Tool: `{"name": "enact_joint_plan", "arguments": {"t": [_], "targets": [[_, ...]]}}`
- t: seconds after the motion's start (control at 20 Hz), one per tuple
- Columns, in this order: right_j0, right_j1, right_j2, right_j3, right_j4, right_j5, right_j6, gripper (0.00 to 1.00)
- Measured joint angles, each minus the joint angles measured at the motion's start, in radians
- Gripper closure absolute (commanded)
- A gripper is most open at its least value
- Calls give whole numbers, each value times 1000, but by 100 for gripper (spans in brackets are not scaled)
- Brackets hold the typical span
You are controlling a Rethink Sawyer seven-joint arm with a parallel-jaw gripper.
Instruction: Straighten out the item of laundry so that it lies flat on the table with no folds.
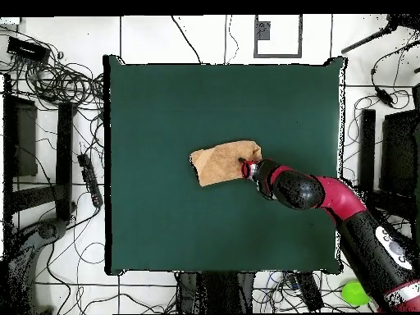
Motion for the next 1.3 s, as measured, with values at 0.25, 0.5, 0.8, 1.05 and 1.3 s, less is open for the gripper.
{"name": "enact_joint_plan", "arguments": {"t": [0.25, 0.5, 0.8, 1.05, 1.3], "targets": [[19, -25, -9, 0, 0, 0, 0, 100], [41, -60, -26, 8, 0, 0, 0, 100], [73, -128, -41, 37, 13, 0, 0, 100], [106, -183, -63, 58, 45, 9, 0, 100], [141, -237, -82, 76, 117, 59, 0, 100]]}}
